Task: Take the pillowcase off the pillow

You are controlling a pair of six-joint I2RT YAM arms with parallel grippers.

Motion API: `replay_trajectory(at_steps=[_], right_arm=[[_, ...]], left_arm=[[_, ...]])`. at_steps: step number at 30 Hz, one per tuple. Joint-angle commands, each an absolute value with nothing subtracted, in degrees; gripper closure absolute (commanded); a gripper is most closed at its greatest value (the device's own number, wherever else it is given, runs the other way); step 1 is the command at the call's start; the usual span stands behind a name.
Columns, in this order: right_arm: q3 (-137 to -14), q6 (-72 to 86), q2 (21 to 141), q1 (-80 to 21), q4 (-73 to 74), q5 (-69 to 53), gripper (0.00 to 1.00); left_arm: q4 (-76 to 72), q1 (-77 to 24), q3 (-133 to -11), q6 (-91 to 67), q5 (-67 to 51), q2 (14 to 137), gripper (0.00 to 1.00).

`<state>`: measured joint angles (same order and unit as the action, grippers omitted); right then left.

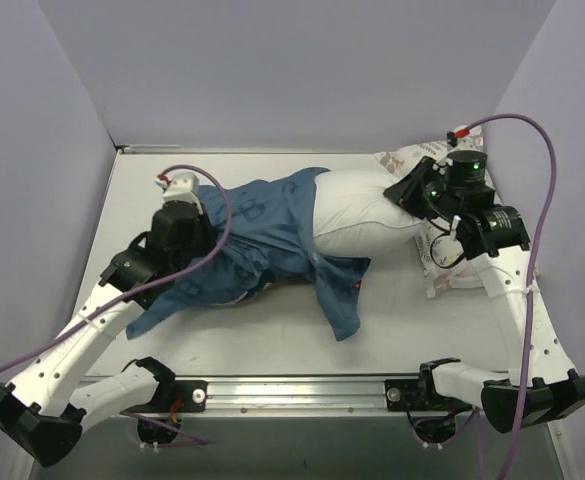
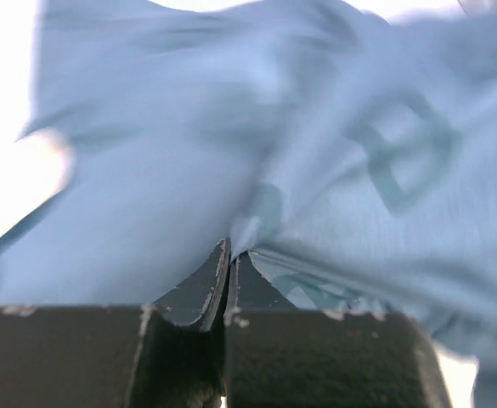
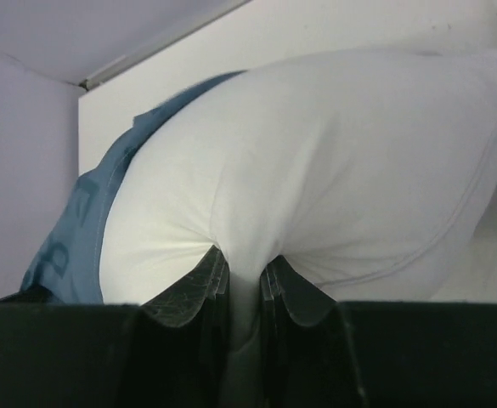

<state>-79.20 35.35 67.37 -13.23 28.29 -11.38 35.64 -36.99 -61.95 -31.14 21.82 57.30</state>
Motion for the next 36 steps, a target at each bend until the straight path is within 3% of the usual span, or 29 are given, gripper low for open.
replay_trajectory(at_steps=[1, 2, 8, 16, 21, 27, 28, 29, 31, 32, 34, 36], right_arm=[[-86.74, 35.42, 67.06, -6.43, 24.43, -10.53, 1.00], [-87.18, 36.46, 67.93, -5.20, 24.61, -11.94, 1.00], [-84.73, 36.39, 66.01, -1.32, 24.79, -13.62, 1.00], [-72.26, 32.17, 65.29, -11.59, 24.44, -9.32, 1.00], [-68.29, 30.24, 75.21, -13.53, 22.59, -14.33, 1.00], [-77.68, 27.69, 92.79, -13.01, 21.97, -18.96, 1.00], [-80.13, 27.69, 95.42, -12.83, 21.45, -19.59, 0.95], [-81.55, 27.95, 96.49, -12.83, 21.18, -19.60, 0.78], [-84.53, 27.78, 97.90, -12.75, 21.01, -19.69, 0.60], [-85.33, 27.86, 97.91, -12.57, 20.74, -19.34, 0.46], [-86.39, 28.47, 96.60, -11.70, 19.87, -18.55, 0.30], [-86.66, 29.09, 94.93, -10.99, 18.20, -17.58, 0.23]], left_arm=[[40.87, -22.00, -65.91, -27.78, 24.03, 58.00, 1.00], [40.35, -16.75, -66.96, -27.60, 23.12, 57.92, 1.00], [41.84, -9.85, -72.24, -25.32, 30.23, 53.80, 1.00], [45.42, -11.07, -84.98, -19.43, 16.80, 57.99, 1.00], [47.55, -13.53, -90.08, -17.05, 9.86, 68.62, 1.00], [43.42, -13.98, -91.14, -18.81, 9.22, 82.60, 1.00], [43.24, -13.71, -91.66, -18.90, 9.58, 86.10, 1.00], [43.33, -13.45, -92.71, -18.90, 9.84, 87.70, 1.00], [43.24, -13.01, -93.34, -18.98, 10.72, 92.10, 1.00], [43.07, -12.75, -93.77, -19.07, 10.90, 93.33, 1.00], [42.28, -12.57, -93.87, -19.07, 10.72, 96.14, 1.00], [41.31, -12.48, -93.43, -18.98, 10.55, 98.77, 1.00]])
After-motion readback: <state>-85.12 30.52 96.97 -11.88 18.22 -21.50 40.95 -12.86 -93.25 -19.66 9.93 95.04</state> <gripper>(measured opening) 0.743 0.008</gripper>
